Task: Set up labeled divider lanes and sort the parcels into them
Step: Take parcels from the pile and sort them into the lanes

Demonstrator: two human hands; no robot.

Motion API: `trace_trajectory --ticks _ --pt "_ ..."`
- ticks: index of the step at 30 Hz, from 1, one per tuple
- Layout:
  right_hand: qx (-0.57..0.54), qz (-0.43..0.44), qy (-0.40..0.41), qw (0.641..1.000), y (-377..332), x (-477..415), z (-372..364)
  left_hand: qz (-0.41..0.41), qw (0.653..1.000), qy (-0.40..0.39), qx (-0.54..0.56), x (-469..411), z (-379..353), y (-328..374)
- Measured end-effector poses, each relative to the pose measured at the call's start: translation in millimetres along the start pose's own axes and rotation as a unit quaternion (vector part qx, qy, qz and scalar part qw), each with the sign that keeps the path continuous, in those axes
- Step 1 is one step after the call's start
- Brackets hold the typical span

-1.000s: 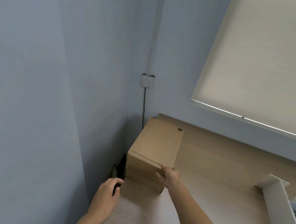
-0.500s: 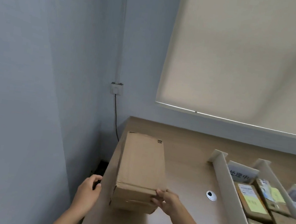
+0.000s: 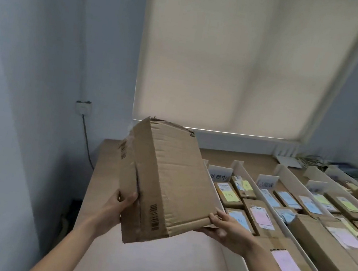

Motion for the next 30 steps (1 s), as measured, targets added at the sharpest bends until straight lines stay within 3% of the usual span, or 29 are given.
trace_trajectory --ticks 3,5,6,7,9,11,15,18,21,23,26,28,30 --pt "0.106 0.018 0.052 0.993 -20.4 37.9 3.1 -0.034 0.999 0.017 0.009 8.0 -30.4 8.0" --pt "0.321 0.059 0.113 0.938 -37.1 57.3 -2.6 -0.059 0.996 0.073 0.002 11.7 -49.0 13.4" --pt "0.398 0.088 0.125 0.905 -45.3 64.6 -11.7 -0.075 0.992 0.106 -0.003 14.8 -58.5 17.5" --pt "0.419 0.11 0.116 0.894 -47.9 68.2 -23.8 -0.096 0.987 0.128 -0.015 17.6 -68.8 21.5" --pt "0.409 0.119 0.105 0.898 -40.7 72.3 -42.3 -0.12 0.975 0.161 -0.096 25.3 -91.5 25.2" --pt "0.387 0.163 0.17 0.892 -37.4 79.7 -40.8 -0.145 0.961 0.164 -0.17 36.1 -116.4 27.7" --pt "0.254 0.216 0.28 0.9 -49.8 113.2 -4.4 -0.213 0.963 0.064 -0.154 54.4 -160.6 32.8" --pt "0.166 0.188 0.288 0.924 -51.6 133.1 22.2 -0.251 0.963 0.008 -0.097 58.9 -166.3 39.9" --pt "0.039 0.181 0.222 0.957 -39.6 148.2 35.2 -0.292 0.952 0.04 -0.086 59.7 -159.7 45.6" --pt "-0.038 0.157 0.175 0.971 -21.1 152.5 43.5 -0.241 0.964 0.057 -0.099 56.4 -159.1 44.1" --pt "-0.092 0.137 0.159 0.973 5.0 157.1 60.3 -0.09 0.991 -0.057 -0.077 58.5 -172.9 29.9" --pt "-0.092 0.134 0.178 0.97 8.8 160.6 65.0 -0.075 0.991 -0.096 -0.056 60.5 -178.1 23.1" --pt "-0.025 0.161 0.221 0.962 -0.2 161.2 71.0 -0.096 0.991 -0.069 -0.062 58.1 -180.7 18.9"
Point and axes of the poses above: each hand's wrist, its own x-axis away from the middle knuckle, its own z-axis out of the back of the hand, y = z × x, the point moved 5 cm from there along -x, towards the middle knuckle, and after that the axes turned 6 degrees about z, right-handed, at the moved point
